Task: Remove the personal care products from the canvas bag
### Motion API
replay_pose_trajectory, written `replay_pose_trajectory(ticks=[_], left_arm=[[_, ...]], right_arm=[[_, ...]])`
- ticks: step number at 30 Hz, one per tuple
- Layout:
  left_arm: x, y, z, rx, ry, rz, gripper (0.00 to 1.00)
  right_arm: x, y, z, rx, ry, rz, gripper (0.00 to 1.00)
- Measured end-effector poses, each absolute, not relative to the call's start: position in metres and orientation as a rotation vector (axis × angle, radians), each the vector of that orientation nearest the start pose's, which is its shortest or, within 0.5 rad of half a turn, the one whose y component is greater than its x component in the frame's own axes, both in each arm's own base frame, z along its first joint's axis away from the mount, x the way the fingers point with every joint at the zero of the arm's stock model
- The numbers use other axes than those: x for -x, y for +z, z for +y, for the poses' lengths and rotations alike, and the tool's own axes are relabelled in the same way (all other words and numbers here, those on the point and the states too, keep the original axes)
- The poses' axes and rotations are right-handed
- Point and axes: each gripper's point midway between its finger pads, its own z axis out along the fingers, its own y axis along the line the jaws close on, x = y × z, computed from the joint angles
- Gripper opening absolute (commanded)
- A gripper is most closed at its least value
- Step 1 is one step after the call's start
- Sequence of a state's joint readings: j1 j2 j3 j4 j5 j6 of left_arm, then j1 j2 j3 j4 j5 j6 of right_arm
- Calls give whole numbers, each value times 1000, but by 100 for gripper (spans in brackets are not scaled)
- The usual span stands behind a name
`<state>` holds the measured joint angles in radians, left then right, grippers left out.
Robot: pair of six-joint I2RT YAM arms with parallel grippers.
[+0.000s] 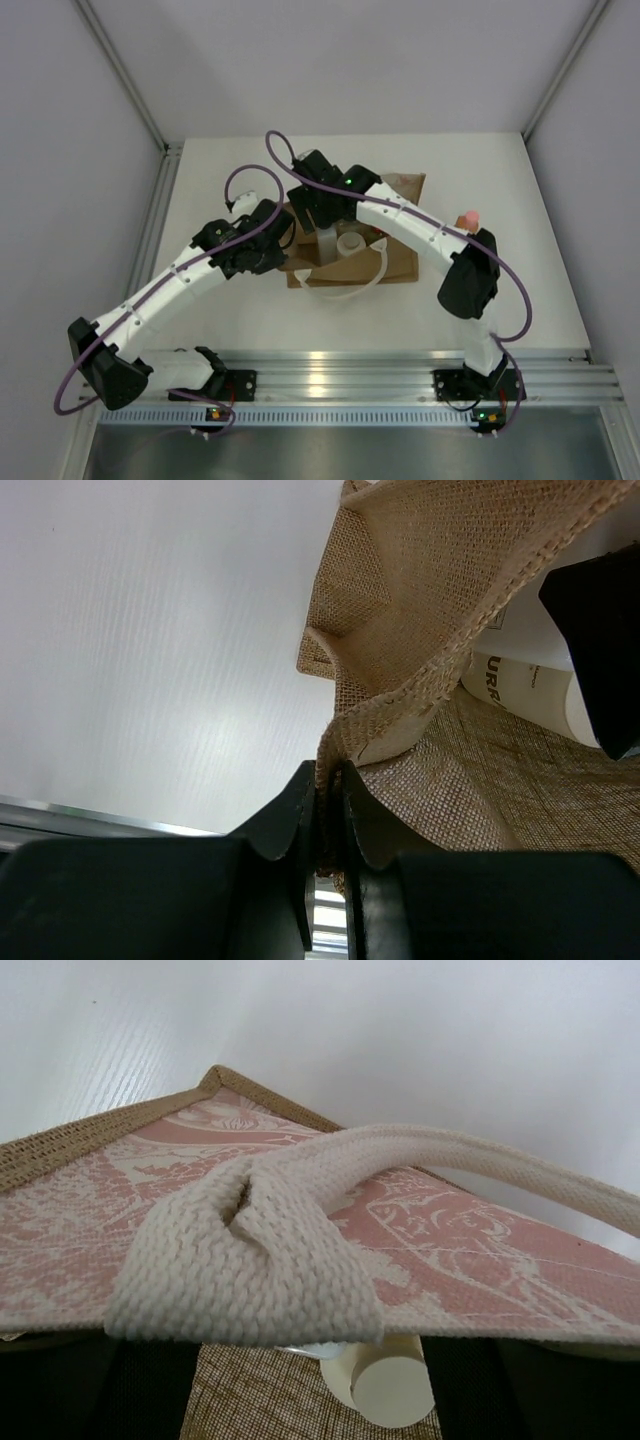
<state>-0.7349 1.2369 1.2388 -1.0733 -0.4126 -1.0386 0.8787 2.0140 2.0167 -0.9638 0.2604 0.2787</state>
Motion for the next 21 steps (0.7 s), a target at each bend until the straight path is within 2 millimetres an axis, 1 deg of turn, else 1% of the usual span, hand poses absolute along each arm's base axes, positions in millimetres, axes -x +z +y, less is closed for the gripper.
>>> replay_pose_trajectory(ticks=[2,5,11,13,15,18,19,21], left_arm=[[-232,195,-159,512,-164,2460,0],[-232,195,-159,512,-165,2459,0],[-236,197,-160,516,-167,2442,0],[-236,198,-160,517,-168,2440,0],[-236,200,-159,517,-168,2436,0],[-239,207,-160,520,-176,2420,0],[-240,210,-160,520,-182,2415,0],[-242,214,-162,514,-186,2408,0]], right_arm=[[-339,187,354,643,155,2402,70],[-342,186,359,638,173,2391,68],[-338,163,363,629,189,2441,66],[-333,153,361,611,178,2468,65],[-328,138,357,588,149,2499,65],[-329,131,356,544,139,2499,60],[-328,129,356,534,138,2499,50],[-328,126,353,521,120,2501,38]])
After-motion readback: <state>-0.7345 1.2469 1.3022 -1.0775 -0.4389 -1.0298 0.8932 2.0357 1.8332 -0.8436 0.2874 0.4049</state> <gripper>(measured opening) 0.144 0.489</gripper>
